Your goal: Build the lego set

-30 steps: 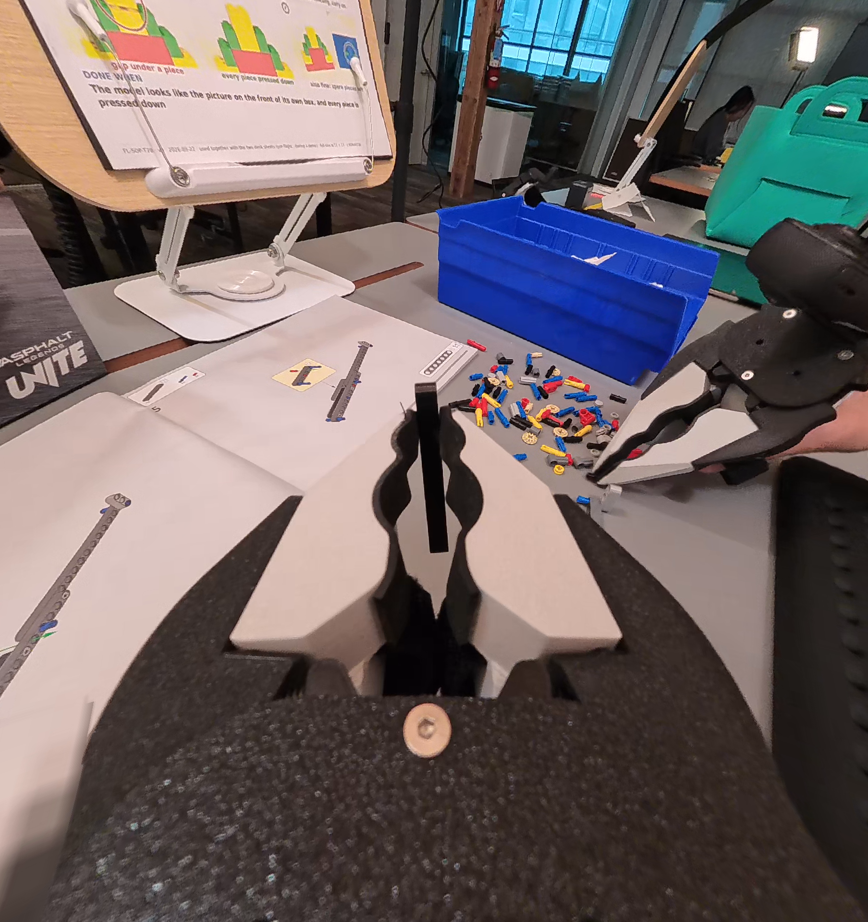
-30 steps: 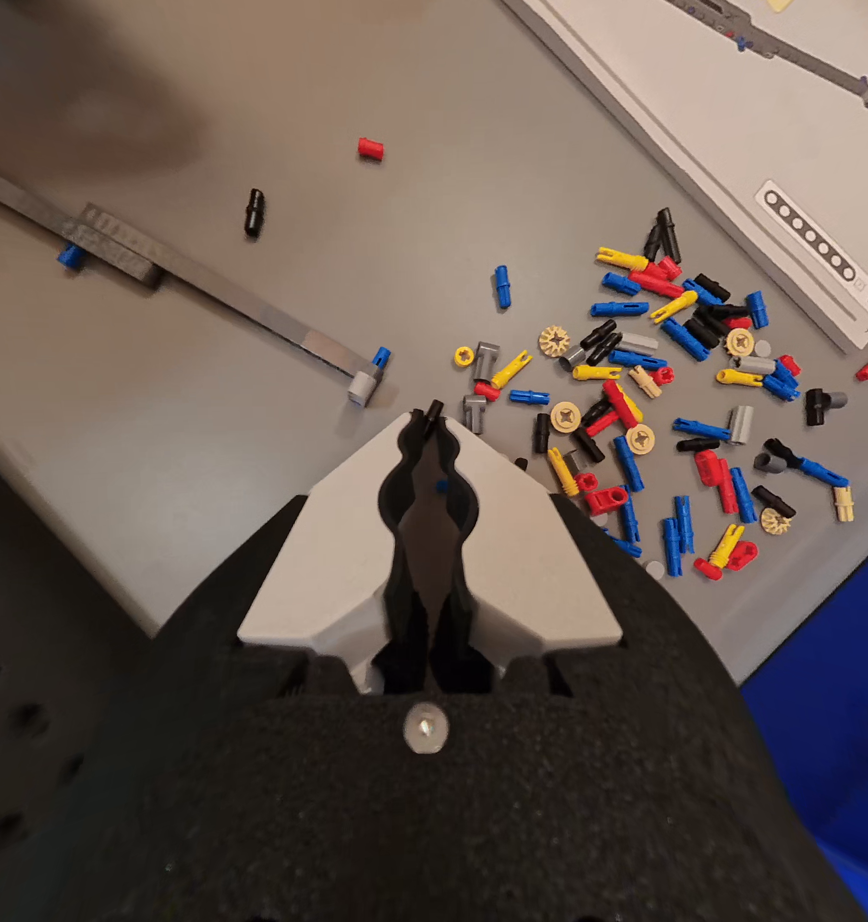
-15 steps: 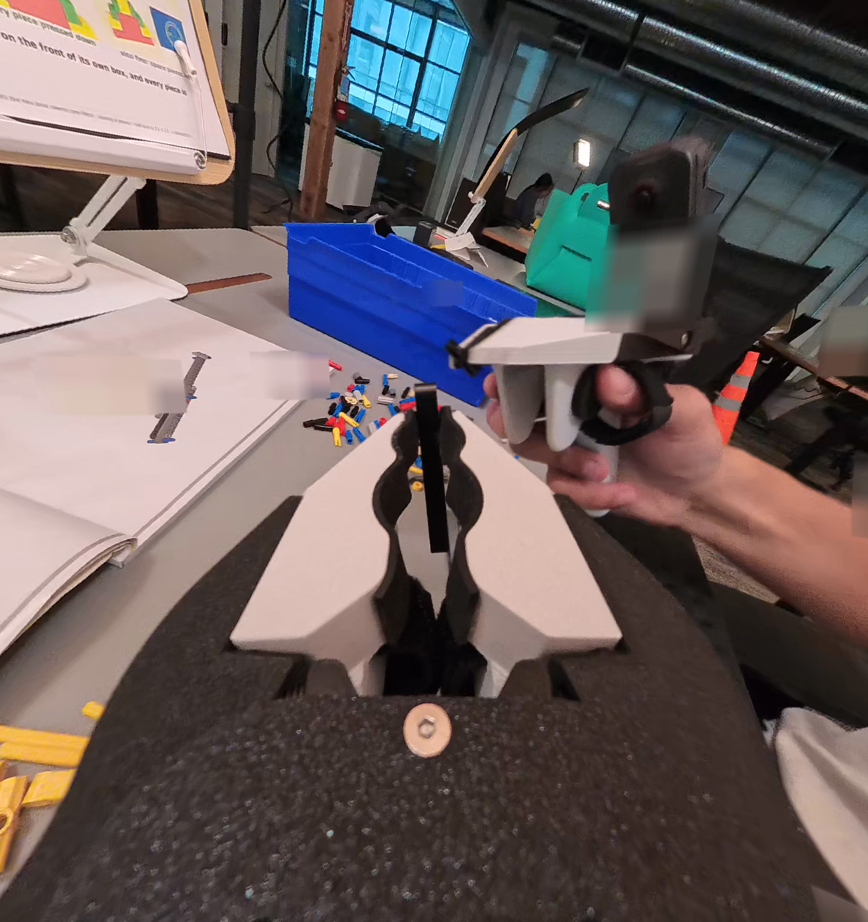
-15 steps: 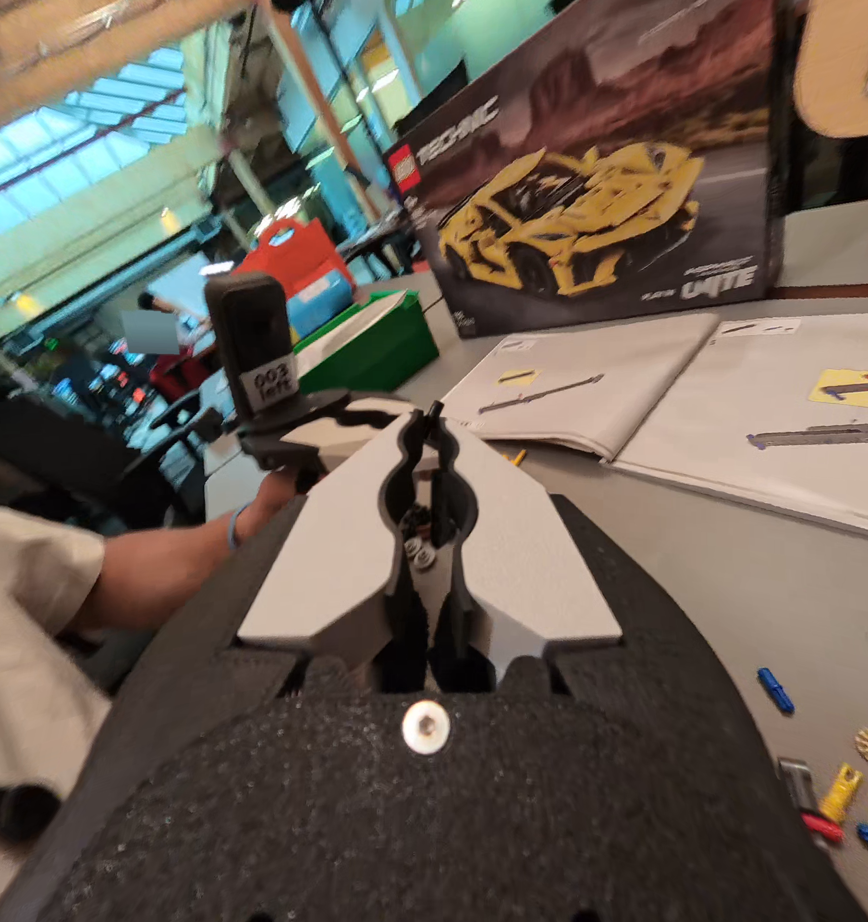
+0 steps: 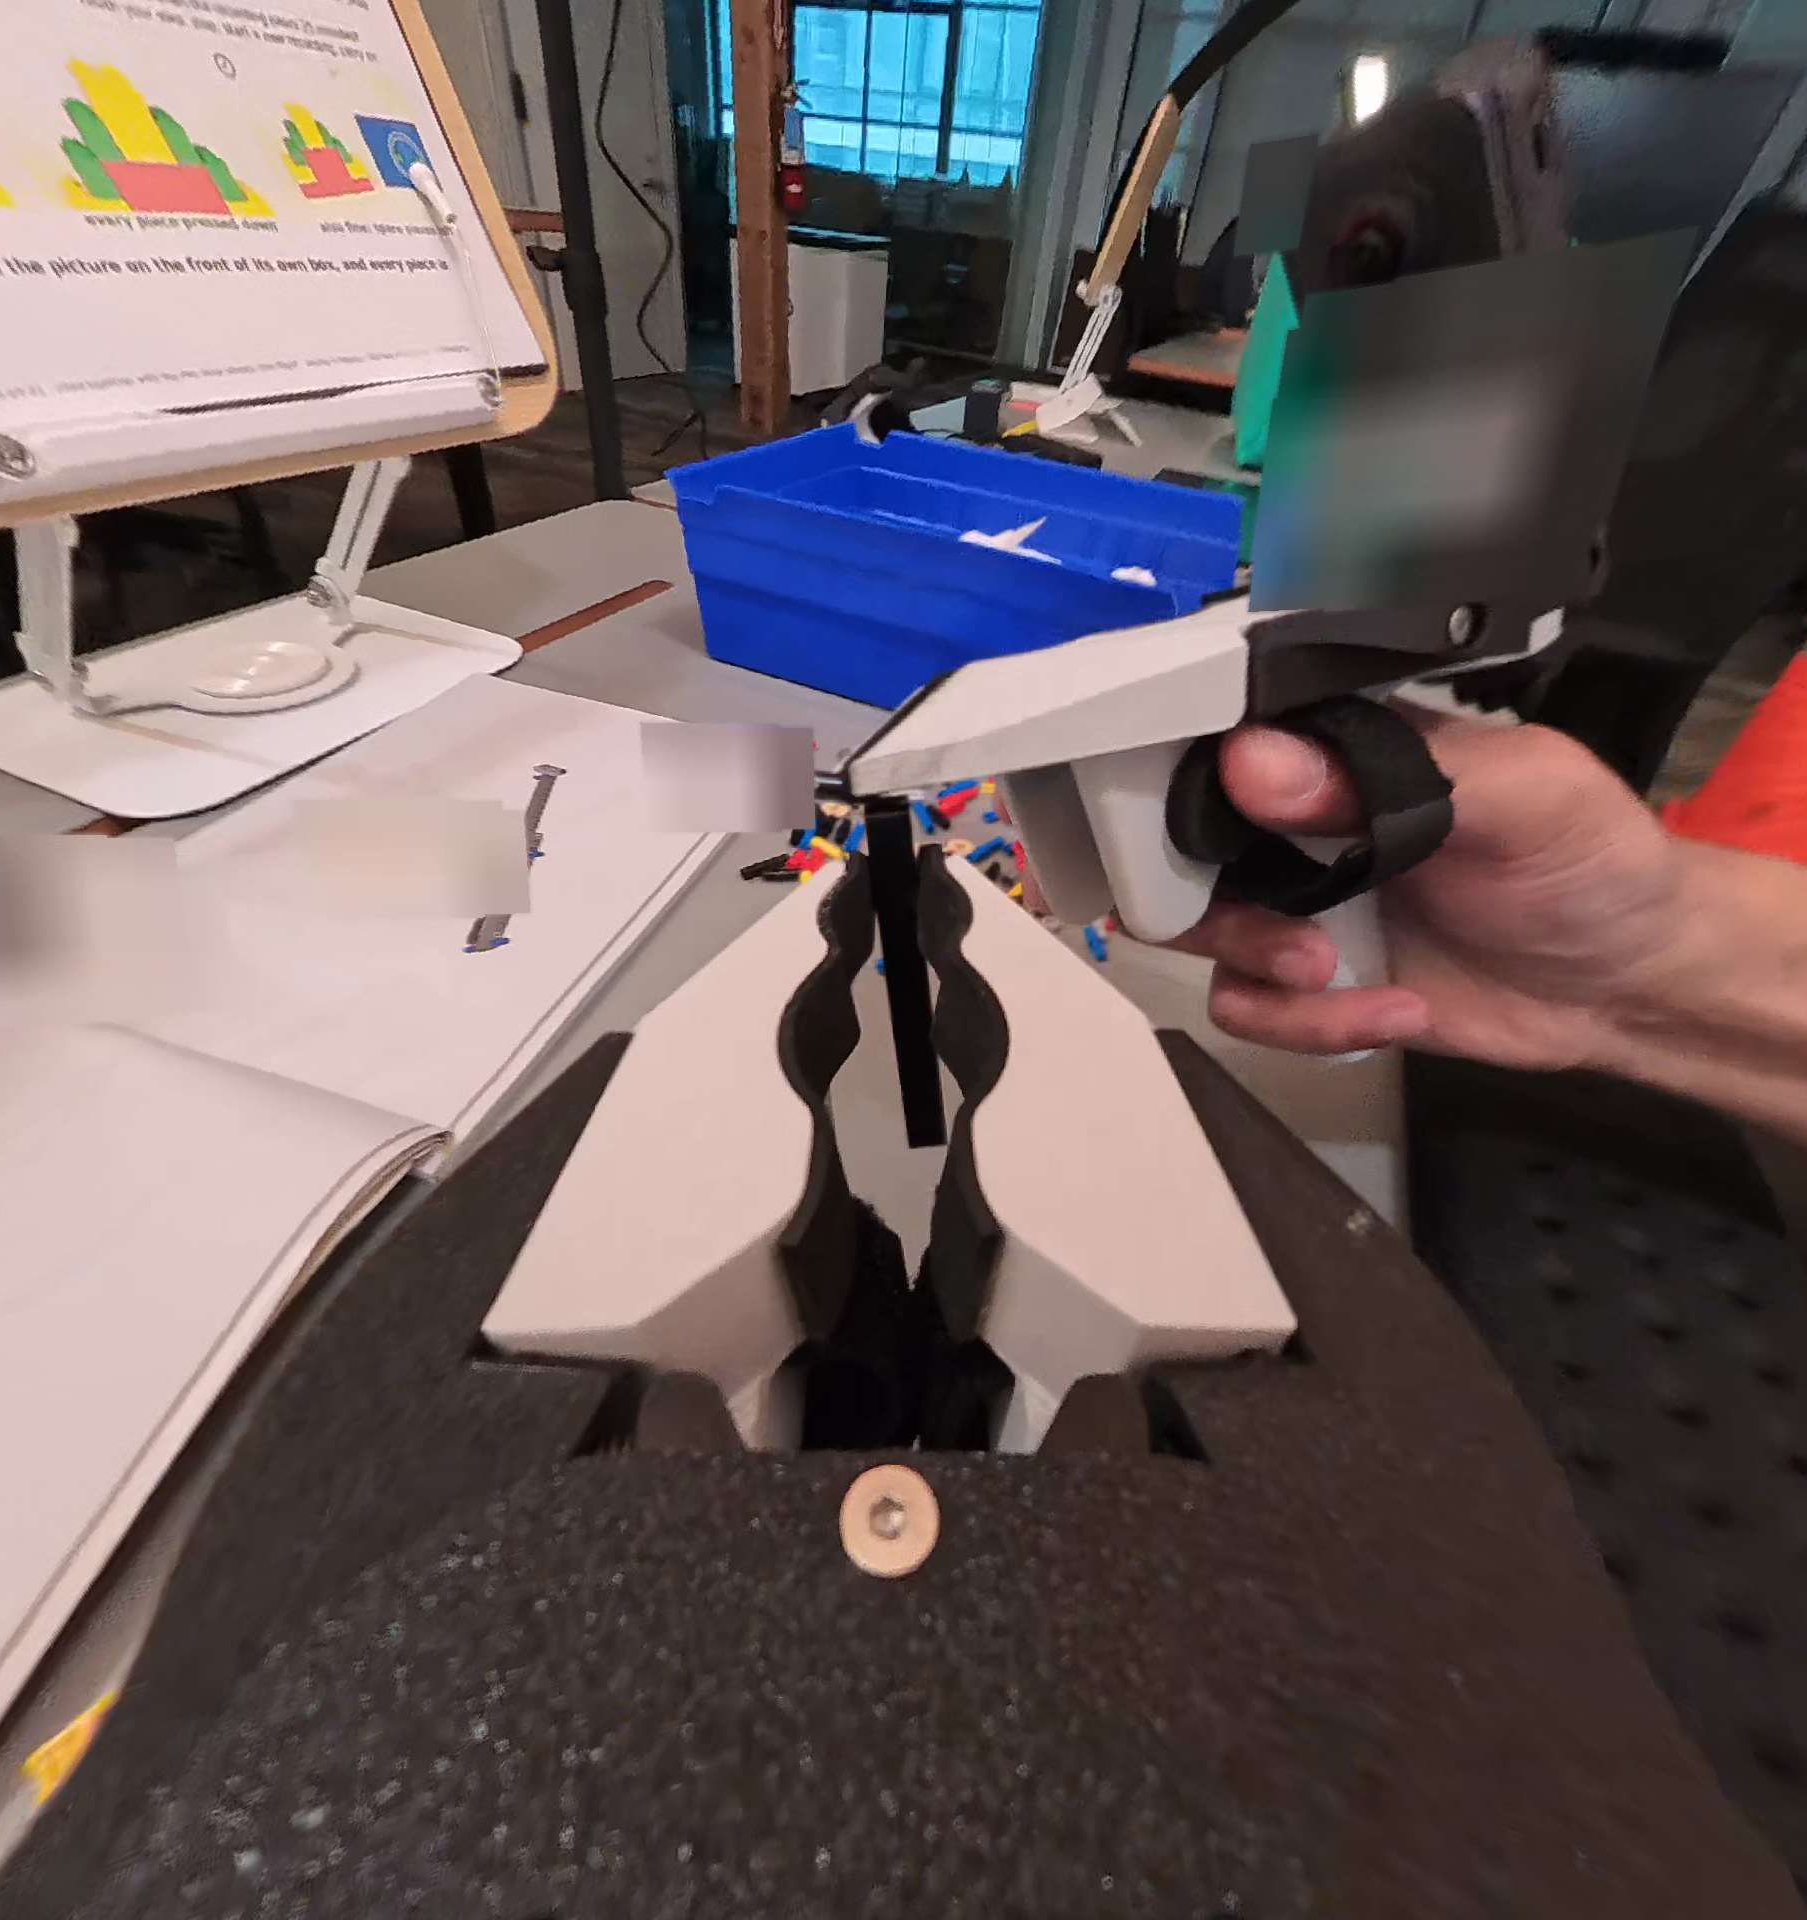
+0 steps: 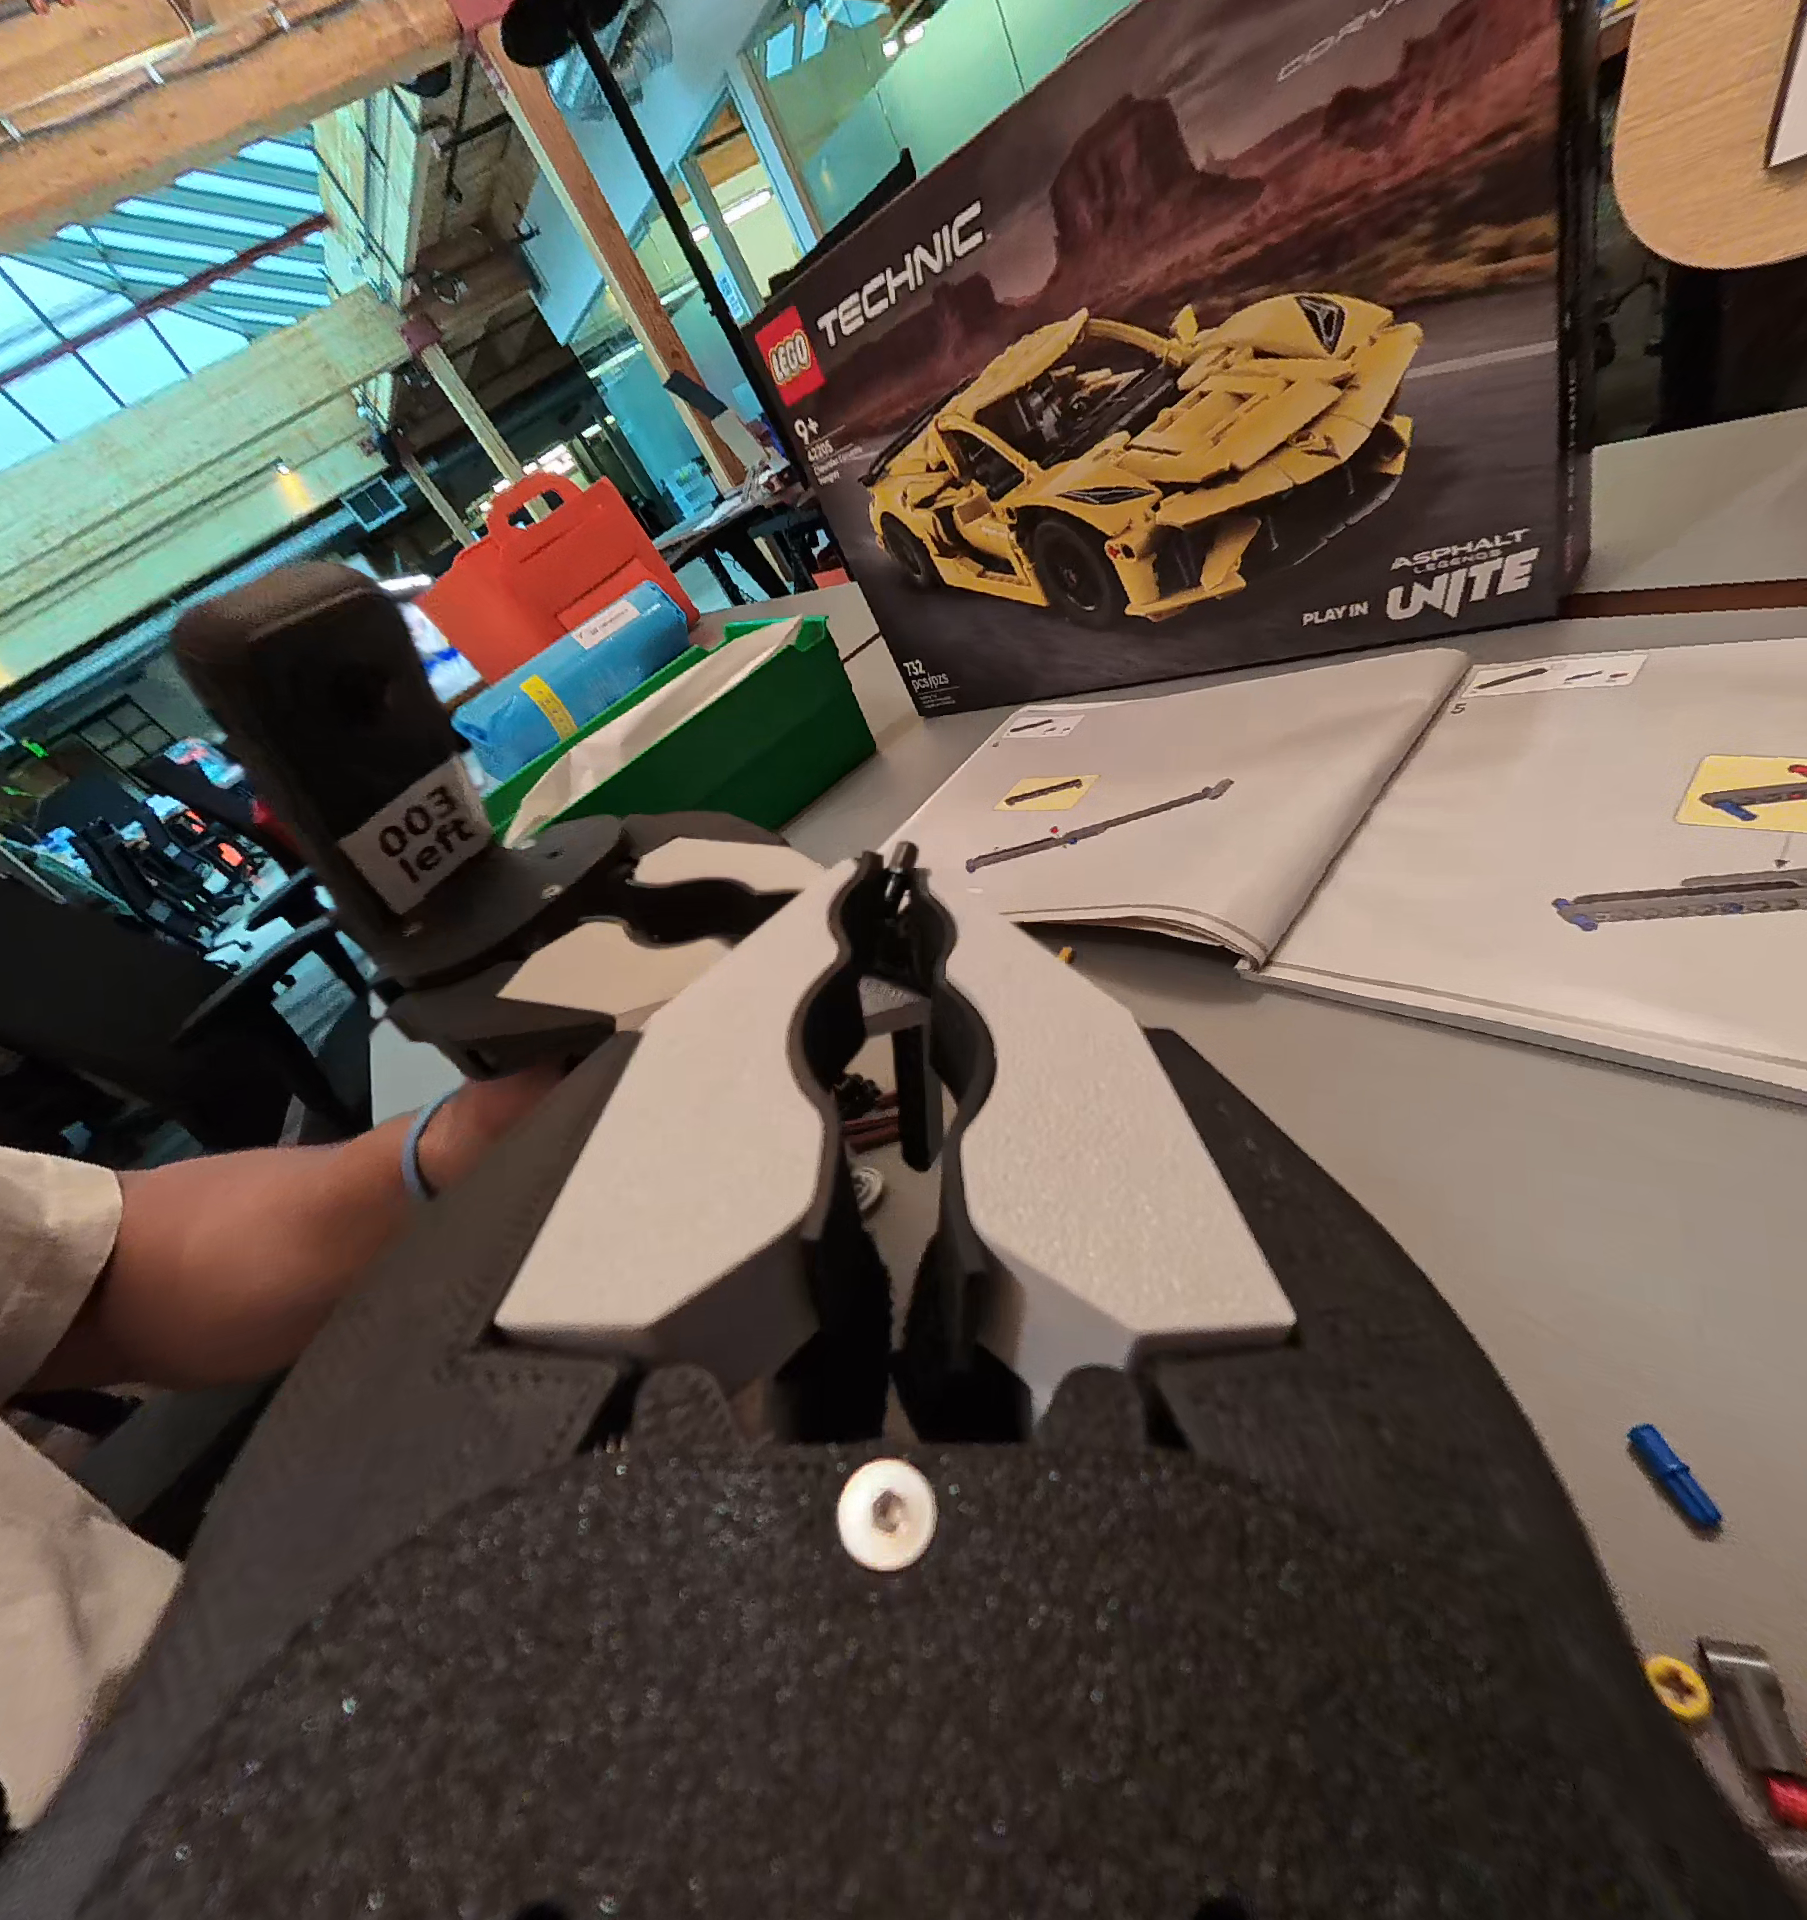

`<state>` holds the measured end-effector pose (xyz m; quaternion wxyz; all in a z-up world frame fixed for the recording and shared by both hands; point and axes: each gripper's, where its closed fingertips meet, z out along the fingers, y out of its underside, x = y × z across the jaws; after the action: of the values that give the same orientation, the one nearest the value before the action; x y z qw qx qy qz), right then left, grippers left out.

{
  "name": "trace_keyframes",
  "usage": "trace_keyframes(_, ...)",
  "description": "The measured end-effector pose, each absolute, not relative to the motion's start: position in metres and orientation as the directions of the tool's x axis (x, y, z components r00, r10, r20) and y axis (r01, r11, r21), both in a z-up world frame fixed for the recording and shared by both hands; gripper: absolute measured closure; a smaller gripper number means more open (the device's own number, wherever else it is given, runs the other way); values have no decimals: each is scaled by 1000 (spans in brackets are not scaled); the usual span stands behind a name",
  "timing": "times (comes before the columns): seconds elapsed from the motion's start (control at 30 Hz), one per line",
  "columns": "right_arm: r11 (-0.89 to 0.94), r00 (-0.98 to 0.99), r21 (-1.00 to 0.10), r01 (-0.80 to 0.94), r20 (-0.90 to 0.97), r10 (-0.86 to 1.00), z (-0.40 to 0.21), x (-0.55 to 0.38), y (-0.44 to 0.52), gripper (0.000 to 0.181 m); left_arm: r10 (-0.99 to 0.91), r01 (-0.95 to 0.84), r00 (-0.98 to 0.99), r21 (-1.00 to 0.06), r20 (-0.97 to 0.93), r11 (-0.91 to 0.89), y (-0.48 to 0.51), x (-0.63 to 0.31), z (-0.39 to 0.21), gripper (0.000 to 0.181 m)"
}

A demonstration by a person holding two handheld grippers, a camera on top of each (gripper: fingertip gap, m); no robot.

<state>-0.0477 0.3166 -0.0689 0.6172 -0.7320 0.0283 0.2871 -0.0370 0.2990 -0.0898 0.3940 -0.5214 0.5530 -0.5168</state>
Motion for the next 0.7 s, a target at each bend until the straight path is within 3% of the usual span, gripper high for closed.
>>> trace_keyframes(0.27, -226, 872, -902, -368, -419, 253, -68, -33, 311, 178, -994, -199, -82, -979, 70, -52, 311, -36, -96, 175)
trace_keyframes(0.37, -428, 926, -888, -168, -291, 241, -96, -27, 301, 178, -996, -219, -19, -973, 82, -76, 329, -38, -100, 175)
trace_keyframes(0.43, -650, 950, -757, 60, -158, 271, -127, -12, 289, 178, -995, -211, 15, -972, 101, -102, 341, -40, -99, 175)
trace_keyframes(0.5, -811, 932, -528, 253, -93, 351, -156, 5, 277, 177, -989, -193, 56, -970, 136, -145, 355, -43, -96, 175)
trace_keyframes(0.7, -838, 831, 2, 546, -130, 541, -193, 27, 271, 177, -961, -150, 153, -956, 230, -252, 392, -53, -97, 175)
